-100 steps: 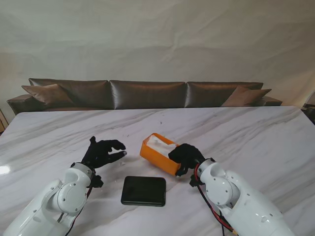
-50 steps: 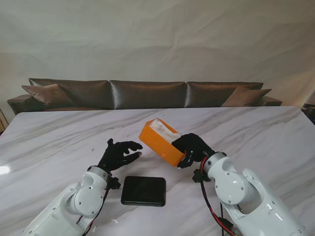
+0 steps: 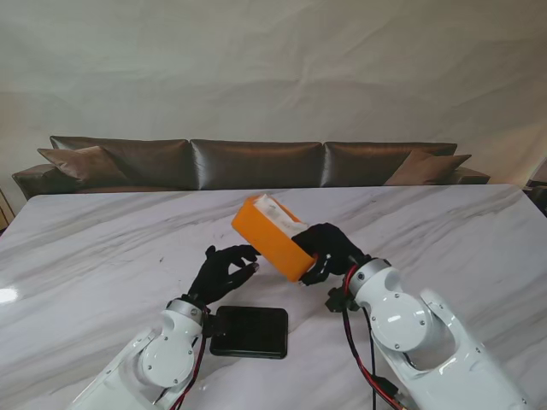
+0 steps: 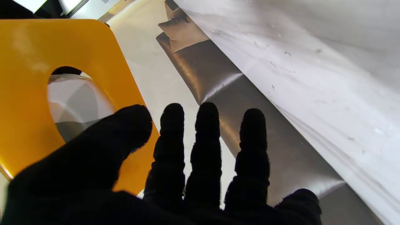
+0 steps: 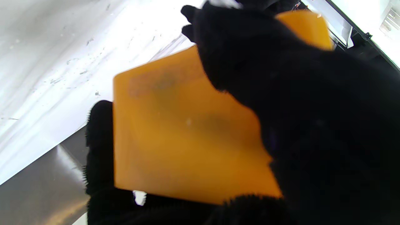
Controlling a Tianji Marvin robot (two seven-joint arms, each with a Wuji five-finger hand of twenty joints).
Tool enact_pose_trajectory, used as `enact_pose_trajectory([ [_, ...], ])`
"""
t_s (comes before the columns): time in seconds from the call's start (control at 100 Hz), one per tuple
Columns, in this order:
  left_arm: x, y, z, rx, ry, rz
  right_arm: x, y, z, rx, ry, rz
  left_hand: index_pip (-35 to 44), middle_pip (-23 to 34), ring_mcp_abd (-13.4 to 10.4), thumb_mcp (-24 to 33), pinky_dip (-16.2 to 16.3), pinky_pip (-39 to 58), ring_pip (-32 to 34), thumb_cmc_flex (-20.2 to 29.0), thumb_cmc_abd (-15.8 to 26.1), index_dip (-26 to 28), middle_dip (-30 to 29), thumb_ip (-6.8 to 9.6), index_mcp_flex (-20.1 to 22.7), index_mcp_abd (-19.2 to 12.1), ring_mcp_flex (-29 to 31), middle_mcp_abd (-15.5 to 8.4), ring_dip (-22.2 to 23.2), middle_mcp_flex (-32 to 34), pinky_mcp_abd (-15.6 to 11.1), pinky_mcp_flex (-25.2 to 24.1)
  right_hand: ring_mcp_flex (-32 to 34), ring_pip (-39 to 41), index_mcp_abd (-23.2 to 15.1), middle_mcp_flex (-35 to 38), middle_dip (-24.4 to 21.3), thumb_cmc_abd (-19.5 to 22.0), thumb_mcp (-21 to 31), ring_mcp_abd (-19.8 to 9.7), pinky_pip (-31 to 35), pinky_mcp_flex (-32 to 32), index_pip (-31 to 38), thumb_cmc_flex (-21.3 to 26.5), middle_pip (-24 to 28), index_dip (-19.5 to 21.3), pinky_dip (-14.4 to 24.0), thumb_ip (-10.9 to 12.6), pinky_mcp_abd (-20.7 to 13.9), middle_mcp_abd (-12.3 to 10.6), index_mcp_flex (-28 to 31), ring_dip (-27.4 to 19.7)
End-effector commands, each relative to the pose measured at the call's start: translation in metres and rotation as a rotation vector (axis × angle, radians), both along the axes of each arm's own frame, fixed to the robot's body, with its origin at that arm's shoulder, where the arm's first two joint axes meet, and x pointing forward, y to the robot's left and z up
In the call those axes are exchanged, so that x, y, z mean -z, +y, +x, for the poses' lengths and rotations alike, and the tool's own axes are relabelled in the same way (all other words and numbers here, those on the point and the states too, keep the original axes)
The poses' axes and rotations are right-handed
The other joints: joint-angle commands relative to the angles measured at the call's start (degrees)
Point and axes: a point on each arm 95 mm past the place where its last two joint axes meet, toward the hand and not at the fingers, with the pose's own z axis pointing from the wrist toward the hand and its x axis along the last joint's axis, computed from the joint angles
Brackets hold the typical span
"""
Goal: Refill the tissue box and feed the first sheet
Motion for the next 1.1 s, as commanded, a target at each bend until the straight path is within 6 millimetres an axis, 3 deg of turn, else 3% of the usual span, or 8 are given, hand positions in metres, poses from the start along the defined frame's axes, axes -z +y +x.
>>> enact_pose_trajectory([
  [0.0, 0.004, -0.009, -0.007, 0.033, 0.022, -0.035, 0.0, 0.005, 0.0, -0.01, 0.008, 0.018, -1.57, 1.66, -0.11, 1.96, 1.04, 84.13, 0.92, 1.56, -1.89, -1.62, 1.32, -0.69, 0.08, -1.46, -1.51, -1.69, 1.13, -3.07, -1.07, -1.54, 7.47, 22.43, 3.41, 8.49, 2.63, 1.52, 11.31, 7.07, 18.59, 6.6, 3.68, 4.87, 10.94, -0.04, 5.65, 8.94, -21.92, 7.66, 4.3, 6.08],
  [0.18, 0.007, -0.017, -0.013, 0.067, 0.033, -0.105, 0.006, 0.009, 0.001, -0.02, 0.02, 0.024, -4.8, 2.32, -0.69, 3.43, 1.29, 83.19, 1.12, 5.79, -2.66, -3.23, 2.73, -1.79, -1.93, -2.1, -3.31, -2.32, 2.28, -5.19, -1.66, -2.5, 7.33, 22.29, 3.54, 8.43, 2.68, 1.52, 11.31, 7.28, 18.59, 6.36, 3.58, 5.03, 10.87, 0.13, 5.73, 8.49, -21.92, 7.75, 4.27, 6.25],
  [0.43, 0.005, -0.019, -0.015, 0.108, 0.058, -0.194, 0.009, 0.009, 0.001, -0.023, 0.027, 0.027, -14.08, 6.52, -1.46, 8.64, 2.05, 81.71, 1.25, 10.88, -6.48, -8.27, 8.4, -1.56, -7.0, -2.11, -5.87, -4.16, 4.34, -7.19, -2.68, -4.13, 7.0, 22.36, 3.88, 8.28, 2.77, 1.52, 11.31, 7.59, 18.73, 5.92, 3.47, 5.31, 10.86, 0.35, 5.91, 8.54, -21.91, 7.89, 4.13, 6.53],
  [0.47, 0.005, -0.019, -0.015, 0.112, 0.061, -0.202, 0.009, 0.009, 0.001, -0.023, 0.026, 0.026, -15.8, 6.24, -1.53, 10.07, 2.3, 81.44, 1.28, 11.71, -7.65, -9.34, 11.7, -2.51, -6.83, -1.67, -5.95, -4.28, 4.82, -6.85, -2.81, -4.25, 7.0, 22.36, 3.88, 8.28, 2.77, 1.52, 11.31, 7.59, 18.73, 5.89, 3.46, 5.35, 10.85, 0.38, 5.93, 8.52, -21.94, 7.89, 4.14, 6.53],
  [0.54, 0.005, -0.019, -0.016, 0.12, 0.067, -0.223, 0.009, 0.008, 0.0, -0.023, 0.025, 0.024, -16.77, 6.56, -1.65, 11.02, 2.39, 81.32, 1.29, 12.83, -8.48, -9.93, 13.26, -2.72, -6.57, -1.6, -6.06, -4.55, 5.02, -6.76, -2.88, -4.36, 6.99, 22.35, 3.88, 8.27, 2.77, 1.52, 11.31, 7.59, 18.77, 5.91, 3.42, 5.27, 10.84, 0.45, 5.97, 8.29, -22.02, 7.89, 4.14, 6.52],
  [1.09, 0.003, -0.025, -0.024, 0.184, 0.085, -0.303, 0.017, 0.001, 0.002, -0.014, 0.045, 0.006, -16.33, 6.06, -1.64, 11.55, 2.48, 80.91, 1.18, 14.57, -9.33, -9.79, 14.61, -3.37, -4.97, -2.59, -5.88, -4.71, 5.33, -5.96, -3.03, -4.58, 6.7, 22.2, 3.97, 7.66, 2.5, 1.52, 11.31, 7.72, 18.75, 5.52, 3.32, 5.39, 10.89, 0.65, 6.05, 6.74, -21.95, 8.24, 4.1, 6.57],
])
